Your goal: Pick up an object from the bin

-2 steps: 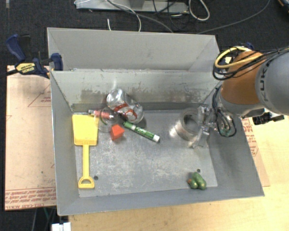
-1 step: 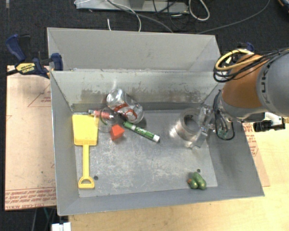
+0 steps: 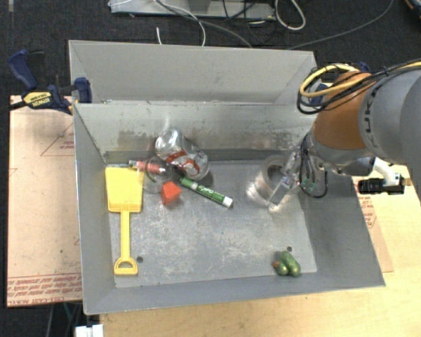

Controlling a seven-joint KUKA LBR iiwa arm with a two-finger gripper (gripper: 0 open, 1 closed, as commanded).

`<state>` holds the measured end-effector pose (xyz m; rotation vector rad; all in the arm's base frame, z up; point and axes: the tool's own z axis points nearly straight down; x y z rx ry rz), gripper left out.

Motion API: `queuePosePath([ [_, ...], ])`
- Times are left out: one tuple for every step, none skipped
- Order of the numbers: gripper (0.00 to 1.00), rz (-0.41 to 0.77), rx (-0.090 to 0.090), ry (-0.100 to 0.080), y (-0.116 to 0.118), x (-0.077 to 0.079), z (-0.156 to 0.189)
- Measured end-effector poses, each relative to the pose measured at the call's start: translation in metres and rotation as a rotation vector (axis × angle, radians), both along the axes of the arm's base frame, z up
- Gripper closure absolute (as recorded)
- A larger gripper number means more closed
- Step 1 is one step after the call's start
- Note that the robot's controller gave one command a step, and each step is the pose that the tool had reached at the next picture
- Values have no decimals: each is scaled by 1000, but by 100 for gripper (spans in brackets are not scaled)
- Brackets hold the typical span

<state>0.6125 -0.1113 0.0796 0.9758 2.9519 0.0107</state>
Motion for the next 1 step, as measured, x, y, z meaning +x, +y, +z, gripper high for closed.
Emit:
queuePosePath([
  [0, 67, 1, -10, -1, -1, 1],
])
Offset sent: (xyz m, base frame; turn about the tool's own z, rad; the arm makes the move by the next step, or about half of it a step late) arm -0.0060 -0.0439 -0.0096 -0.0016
